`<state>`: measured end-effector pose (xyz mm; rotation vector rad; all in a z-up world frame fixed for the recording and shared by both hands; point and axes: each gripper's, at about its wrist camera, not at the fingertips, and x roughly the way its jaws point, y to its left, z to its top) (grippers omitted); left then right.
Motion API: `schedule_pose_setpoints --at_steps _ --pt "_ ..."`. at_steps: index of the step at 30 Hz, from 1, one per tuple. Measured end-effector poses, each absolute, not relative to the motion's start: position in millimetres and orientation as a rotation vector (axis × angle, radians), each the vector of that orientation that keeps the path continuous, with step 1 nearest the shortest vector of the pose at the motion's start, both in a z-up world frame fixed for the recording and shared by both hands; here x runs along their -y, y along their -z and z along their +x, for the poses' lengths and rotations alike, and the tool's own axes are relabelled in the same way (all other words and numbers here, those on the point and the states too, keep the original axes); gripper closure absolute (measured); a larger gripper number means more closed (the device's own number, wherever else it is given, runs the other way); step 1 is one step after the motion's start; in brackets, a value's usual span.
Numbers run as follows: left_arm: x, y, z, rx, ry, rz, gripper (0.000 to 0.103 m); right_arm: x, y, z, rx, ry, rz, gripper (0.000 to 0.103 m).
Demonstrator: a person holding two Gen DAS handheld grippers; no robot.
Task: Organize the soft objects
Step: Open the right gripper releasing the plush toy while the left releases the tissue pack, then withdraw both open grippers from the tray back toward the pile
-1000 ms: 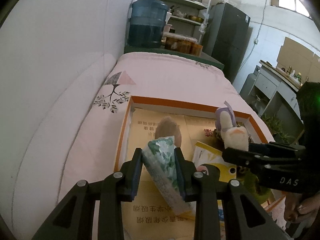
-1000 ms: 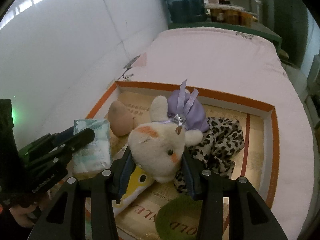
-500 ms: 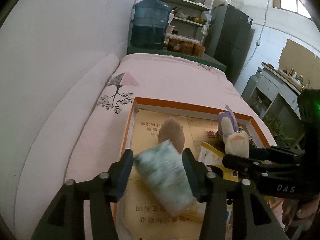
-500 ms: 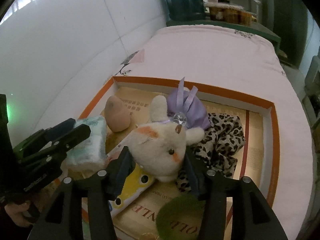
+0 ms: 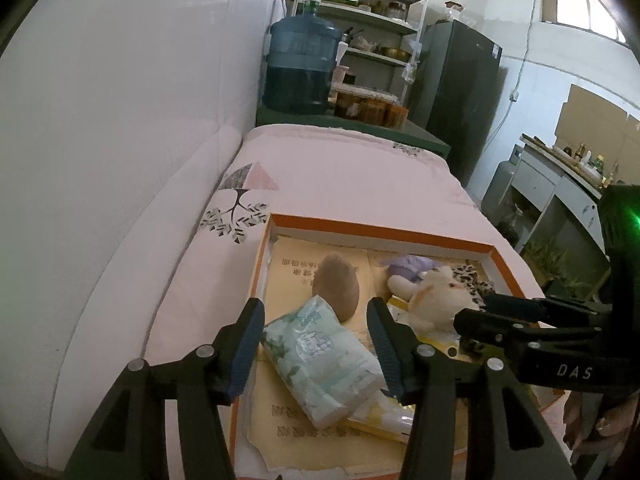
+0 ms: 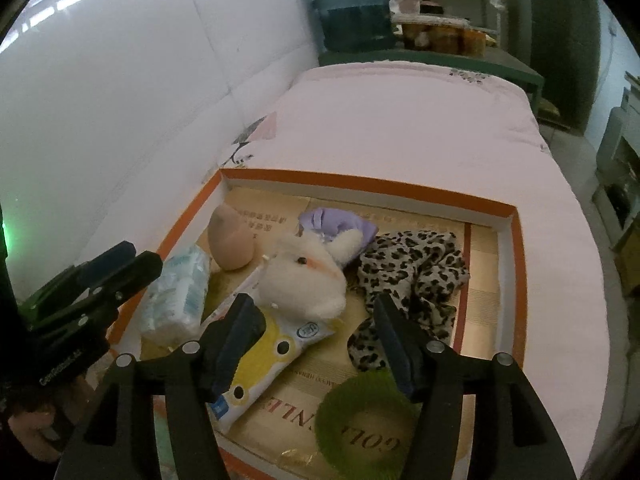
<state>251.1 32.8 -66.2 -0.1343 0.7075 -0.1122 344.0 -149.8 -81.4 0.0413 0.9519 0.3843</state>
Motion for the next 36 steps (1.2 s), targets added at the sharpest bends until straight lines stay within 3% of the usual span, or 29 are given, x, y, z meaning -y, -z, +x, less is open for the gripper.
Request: schedule_pose_setpoints --at_steps 36 --pt "-30 3 169 -0.593 0.112 -0.106 0.050 141 11 254 -0.847 -0.385 0.016 0.039"
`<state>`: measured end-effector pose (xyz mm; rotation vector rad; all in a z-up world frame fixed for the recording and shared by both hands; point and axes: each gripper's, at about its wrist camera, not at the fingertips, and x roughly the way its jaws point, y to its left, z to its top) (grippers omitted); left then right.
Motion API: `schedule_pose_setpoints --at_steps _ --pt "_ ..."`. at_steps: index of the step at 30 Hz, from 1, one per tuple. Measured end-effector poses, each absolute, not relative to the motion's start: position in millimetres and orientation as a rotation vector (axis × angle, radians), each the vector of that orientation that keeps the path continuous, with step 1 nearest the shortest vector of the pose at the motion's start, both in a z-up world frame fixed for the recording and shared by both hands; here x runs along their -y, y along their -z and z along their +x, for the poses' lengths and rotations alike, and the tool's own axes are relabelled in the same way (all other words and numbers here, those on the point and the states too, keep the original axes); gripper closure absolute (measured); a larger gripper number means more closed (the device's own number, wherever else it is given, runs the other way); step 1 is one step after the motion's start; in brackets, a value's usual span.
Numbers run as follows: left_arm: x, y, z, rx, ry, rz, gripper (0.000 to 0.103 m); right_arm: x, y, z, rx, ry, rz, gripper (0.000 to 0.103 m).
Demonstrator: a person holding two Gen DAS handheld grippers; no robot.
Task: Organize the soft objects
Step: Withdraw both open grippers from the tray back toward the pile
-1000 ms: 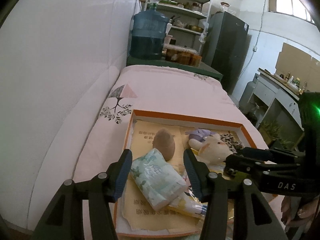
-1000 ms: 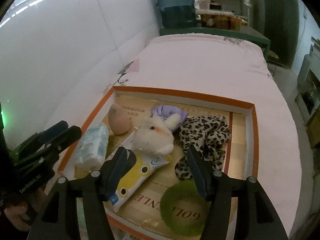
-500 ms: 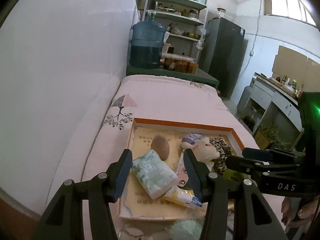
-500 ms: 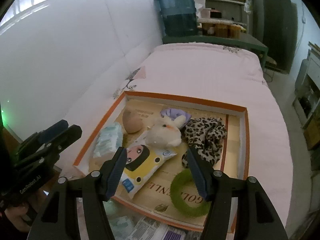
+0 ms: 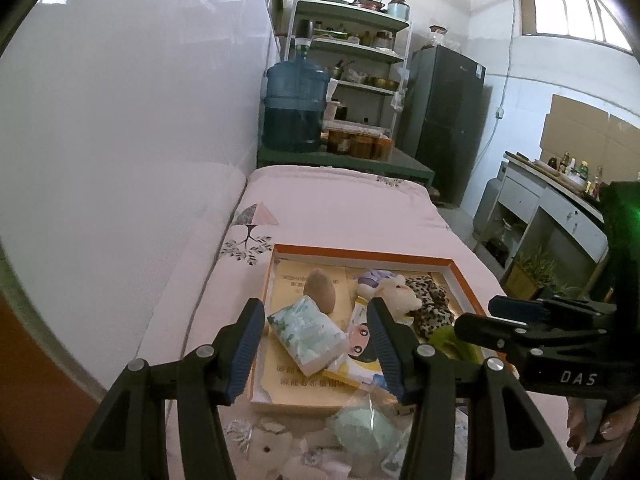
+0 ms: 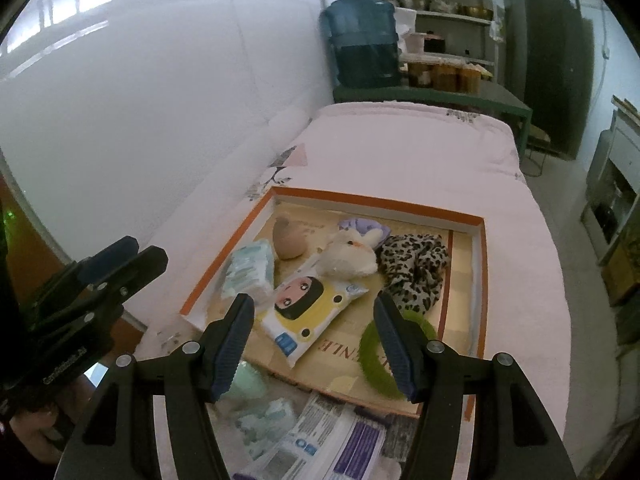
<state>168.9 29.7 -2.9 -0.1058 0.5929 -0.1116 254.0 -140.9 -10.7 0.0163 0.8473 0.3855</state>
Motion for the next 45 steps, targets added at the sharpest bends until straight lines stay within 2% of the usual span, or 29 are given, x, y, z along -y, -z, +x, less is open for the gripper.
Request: schedule_pose_setpoints --at_steps 45 --pt "-27 -27 65 -0.547 0.113 -0.061 0.050 140 -18 134 -0.791 -0.391 0.003 0.039"
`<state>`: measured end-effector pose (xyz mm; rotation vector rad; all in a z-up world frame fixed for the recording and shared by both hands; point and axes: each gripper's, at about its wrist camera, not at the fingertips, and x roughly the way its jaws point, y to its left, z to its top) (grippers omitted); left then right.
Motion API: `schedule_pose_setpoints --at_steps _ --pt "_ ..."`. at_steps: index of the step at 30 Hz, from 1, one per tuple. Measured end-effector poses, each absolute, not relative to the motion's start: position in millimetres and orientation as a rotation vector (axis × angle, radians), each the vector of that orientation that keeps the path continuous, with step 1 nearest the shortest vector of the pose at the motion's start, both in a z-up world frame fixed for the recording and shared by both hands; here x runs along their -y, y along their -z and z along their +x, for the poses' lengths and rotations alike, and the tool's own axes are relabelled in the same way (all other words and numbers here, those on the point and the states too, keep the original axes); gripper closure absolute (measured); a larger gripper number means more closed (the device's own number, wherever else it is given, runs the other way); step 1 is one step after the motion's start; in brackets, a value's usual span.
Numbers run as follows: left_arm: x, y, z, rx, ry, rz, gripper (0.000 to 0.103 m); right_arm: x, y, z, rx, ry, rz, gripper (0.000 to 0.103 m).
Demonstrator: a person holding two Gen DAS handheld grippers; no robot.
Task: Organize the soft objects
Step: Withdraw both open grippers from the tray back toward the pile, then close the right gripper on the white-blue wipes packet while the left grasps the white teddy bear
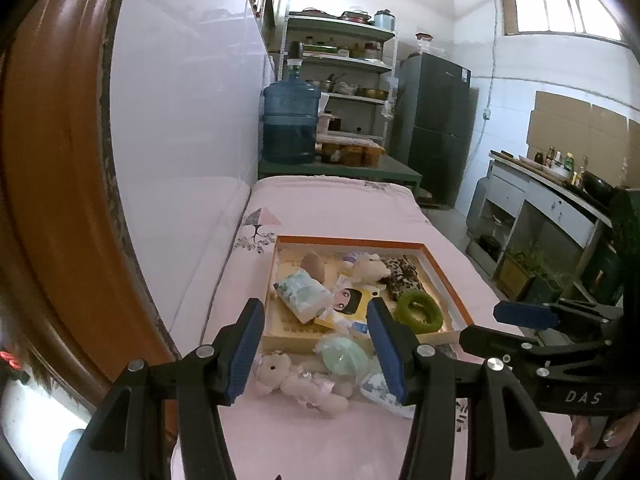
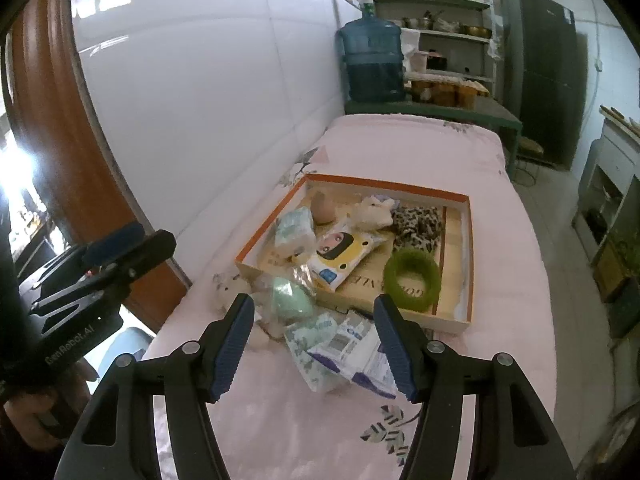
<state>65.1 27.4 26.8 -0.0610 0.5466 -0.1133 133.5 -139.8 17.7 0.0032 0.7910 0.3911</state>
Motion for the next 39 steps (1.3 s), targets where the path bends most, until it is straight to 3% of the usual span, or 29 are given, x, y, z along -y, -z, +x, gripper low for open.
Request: schedule_pose_setpoints --at_steps 33,39 --pt "-21 40 52 -0.667 0.167 -0.080 0.050 163 60 115 -0.909 -0.322 -0.040 0.039" --pt "-21 54 57 -0.697 0.169 -0.089 0.050 160 61 120 -0.894 -0.307 -0.077 0.035"
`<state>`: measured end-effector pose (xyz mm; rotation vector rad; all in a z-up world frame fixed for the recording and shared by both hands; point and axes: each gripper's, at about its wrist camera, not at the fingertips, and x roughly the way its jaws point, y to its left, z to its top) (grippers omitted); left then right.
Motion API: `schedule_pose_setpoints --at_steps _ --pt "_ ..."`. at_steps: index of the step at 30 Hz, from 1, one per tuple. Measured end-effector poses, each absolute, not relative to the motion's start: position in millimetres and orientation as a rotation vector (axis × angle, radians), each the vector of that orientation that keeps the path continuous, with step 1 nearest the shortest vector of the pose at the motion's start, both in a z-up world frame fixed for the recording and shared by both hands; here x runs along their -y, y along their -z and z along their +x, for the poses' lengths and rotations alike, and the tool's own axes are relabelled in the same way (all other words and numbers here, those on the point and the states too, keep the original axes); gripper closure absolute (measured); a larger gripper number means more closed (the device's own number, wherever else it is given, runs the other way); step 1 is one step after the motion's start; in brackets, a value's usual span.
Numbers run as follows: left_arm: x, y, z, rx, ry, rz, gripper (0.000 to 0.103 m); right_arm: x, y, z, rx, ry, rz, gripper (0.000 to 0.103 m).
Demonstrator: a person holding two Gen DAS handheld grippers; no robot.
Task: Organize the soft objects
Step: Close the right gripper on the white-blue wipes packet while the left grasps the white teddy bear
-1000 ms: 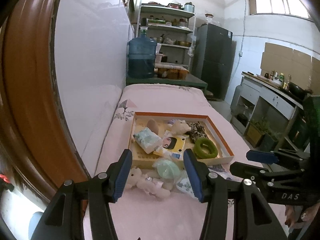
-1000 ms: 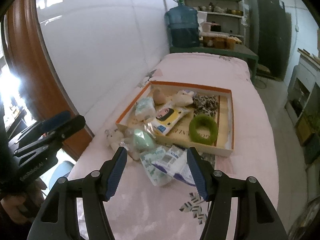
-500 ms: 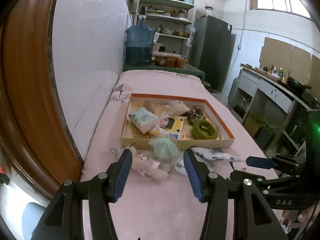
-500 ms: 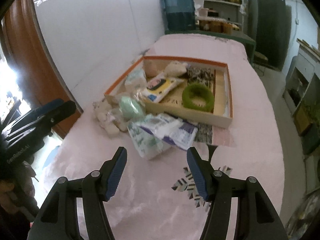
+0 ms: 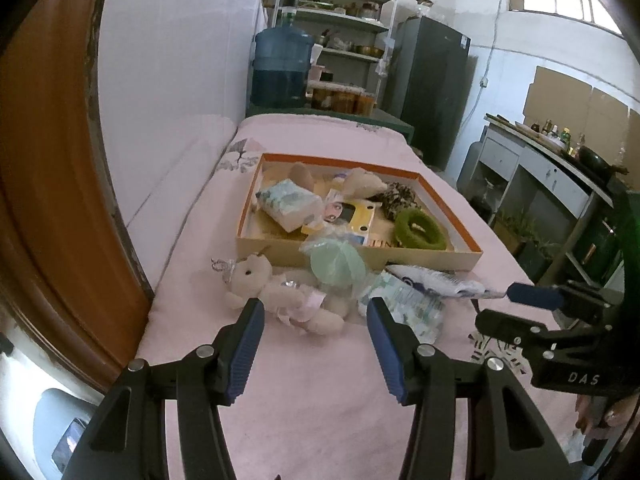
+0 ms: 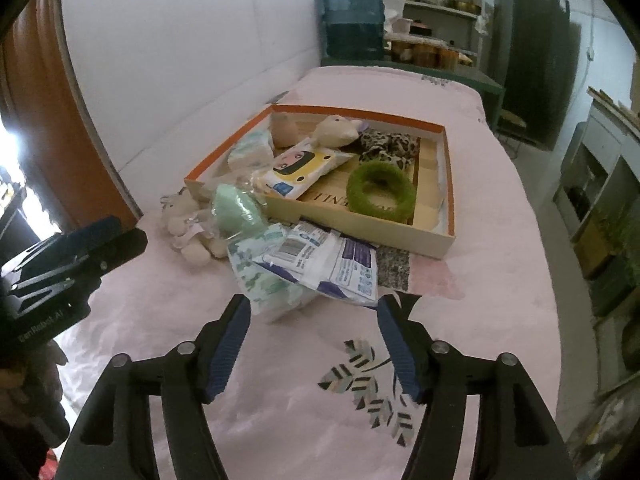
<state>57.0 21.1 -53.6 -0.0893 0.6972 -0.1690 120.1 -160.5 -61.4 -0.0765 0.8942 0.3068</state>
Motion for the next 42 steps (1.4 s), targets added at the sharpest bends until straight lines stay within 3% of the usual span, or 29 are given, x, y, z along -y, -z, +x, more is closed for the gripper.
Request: schedule_pose_setpoints --at_steps 28,34,42 --pt "-31 78 80 -0.757 0.164 -0.147 0.050 170 68 133 -0.857 -0.241 -0.277 0.031" --pt "-31 81 82 -0.765 0.168 -0.146 0.050 194 69 133 -0.881 -0.294 -0.089 0.030" --pt "-33 83 85 -0.766 0.167 -0.155 0.050 178 75 122 -0.807 -0.228 -0.357 0.030"
